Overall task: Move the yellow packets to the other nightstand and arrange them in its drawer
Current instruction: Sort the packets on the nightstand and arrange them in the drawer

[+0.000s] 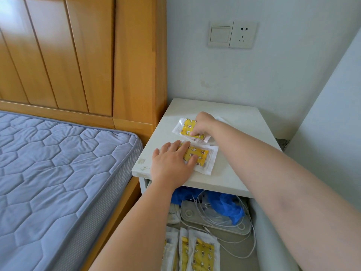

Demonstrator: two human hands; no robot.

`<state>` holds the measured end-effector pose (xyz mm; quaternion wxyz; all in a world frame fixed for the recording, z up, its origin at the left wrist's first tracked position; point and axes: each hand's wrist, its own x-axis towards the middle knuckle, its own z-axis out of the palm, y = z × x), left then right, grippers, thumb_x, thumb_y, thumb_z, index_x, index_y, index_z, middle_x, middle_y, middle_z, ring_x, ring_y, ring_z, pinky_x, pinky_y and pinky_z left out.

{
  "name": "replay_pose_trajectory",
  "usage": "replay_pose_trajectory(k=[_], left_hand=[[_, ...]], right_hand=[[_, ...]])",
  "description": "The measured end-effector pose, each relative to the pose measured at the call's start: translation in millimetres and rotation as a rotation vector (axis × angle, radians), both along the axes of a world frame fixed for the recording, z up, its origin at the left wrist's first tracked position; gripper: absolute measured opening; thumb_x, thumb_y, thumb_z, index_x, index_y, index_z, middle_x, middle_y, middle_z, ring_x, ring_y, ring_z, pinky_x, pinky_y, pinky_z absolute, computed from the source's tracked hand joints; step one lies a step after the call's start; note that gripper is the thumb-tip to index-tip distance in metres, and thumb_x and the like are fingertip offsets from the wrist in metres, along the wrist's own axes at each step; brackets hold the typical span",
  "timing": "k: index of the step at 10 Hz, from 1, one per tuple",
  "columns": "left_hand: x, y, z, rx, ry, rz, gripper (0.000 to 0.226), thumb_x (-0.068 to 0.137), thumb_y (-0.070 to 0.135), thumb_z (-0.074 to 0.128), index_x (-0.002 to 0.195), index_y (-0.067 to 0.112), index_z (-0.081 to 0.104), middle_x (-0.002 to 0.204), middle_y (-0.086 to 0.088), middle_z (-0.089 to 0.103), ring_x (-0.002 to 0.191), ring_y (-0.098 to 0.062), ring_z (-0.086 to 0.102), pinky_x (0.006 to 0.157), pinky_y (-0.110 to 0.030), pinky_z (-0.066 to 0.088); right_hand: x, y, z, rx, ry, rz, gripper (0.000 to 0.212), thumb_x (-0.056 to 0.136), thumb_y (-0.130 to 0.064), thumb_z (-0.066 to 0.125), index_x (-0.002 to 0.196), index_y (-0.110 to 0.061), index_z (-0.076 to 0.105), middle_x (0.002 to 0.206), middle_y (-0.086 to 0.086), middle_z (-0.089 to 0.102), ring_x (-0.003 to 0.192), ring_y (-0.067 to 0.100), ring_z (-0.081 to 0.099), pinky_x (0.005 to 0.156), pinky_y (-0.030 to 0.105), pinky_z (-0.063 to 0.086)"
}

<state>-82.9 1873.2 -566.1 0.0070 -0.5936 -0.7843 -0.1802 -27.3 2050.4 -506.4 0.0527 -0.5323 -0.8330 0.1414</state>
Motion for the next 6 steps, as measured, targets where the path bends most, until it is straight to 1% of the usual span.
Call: replay_pose_trajectory(k=[1, 2, 3, 4, 5, 6], left_hand=[[-0.7, -0.9, 0.3, -0.007, -0.007, -0.007, 0.055, 0.094, 0.061, 0.021, 0.146, 0.041, 0.024, 0.155, 0.012, 0.026, 0.143, -0.018, 0.019, 0.117, -0.045, 0.014], [-0.6, -0.6, 0.1, -0.003, -0.006, -0.006, 0.055, 0.094, 0.061, 0.022, 0.146, 0.041, 0.024, 0.155, 0.012, 0.026, 0.143, -0.018, 0.019, 0.117, -0.046, 0.014], [-0.4, -0.6, -0.2, 0.002, -0.002, -0.008, 0.055, 0.094, 0.061, 0.022, 0.146, 0.041, 0.023, 0.155, 0.012, 0.026, 0.143, -0.018, 0.019, 0.117, -0.046, 0.015], [-0.5, -0.3, 0.2, 0.001, 0.000, -0.006, 0.056, 0.094, 0.061, 0.022, 0.146, 0.041, 0.023, 0.155, 0.011, 0.026, 0.143, -0.018, 0.019, 0.117, -0.046, 0.014], [-0.8, 0.1, -0.1, 0.000, 0.002, -0.004, 0.056, 0.094, 0.061, 0.022, 0.146, 0.041, 0.023, 0.155, 0.011, 0.026, 0.143, -0.018, 0.020, 0.117, -0.046, 0.015], [-0.8, -0.4, -0.2, 0.001, 0.006, -0.001, 0.056, 0.094, 0.061, 0.022, 0.146, 0.041, 0.024, 0.155, 0.011, 0.027, 0.143, -0.018, 0.020, 0.117, -0.045, 0.015]], right_hand=[[15.7, 8.2, 14.9, 0.016, 0.216, -0.114, 0.026, 0.081, -0.027, 0.071, 0.083, -0.003, 0.061, 0.082, 0.006, 0.059, 0.085, 0.025, 0.058, 0.053, 0.026, 0.039], [44.0, 24.3, 24.4, -0.043, 0.358, -0.324, 0.039, 0.083, -0.027, 0.070, 0.111, -0.002, 0.060, 0.111, 0.010, 0.064, 0.108, 0.027, 0.060, 0.085, 0.030, 0.048], [61.1, 30.2, 17.5, -0.107, 0.257, -0.361, 0.040, 0.090, -0.029, 0.062, 0.118, -0.001, 0.058, 0.125, 0.014, 0.060, 0.117, 0.028, 0.056, 0.098, 0.032, 0.043], [63.2, 23.6, 8.4, -0.135, 0.200, -0.377, 0.047, 0.091, -0.037, 0.059, 0.123, -0.003, 0.055, 0.130, 0.012, 0.056, 0.122, 0.029, 0.051, 0.102, 0.034, 0.040], [60.6, 18.1, 10.9, -0.098, 0.280, -0.429, 0.054, 0.088, -0.041, 0.063, 0.127, -0.004, 0.052, 0.131, 0.010, 0.055, 0.122, 0.028, 0.052, 0.099, 0.030, 0.040], [60.0, 14.8, 12.4, -0.156, 0.391, -0.446, 0.055, 0.084, -0.036, 0.070, 0.124, -0.002, 0.053, 0.126, 0.010, 0.059, 0.116, 0.025, 0.057, 0.097, 0.030, 0.043]])
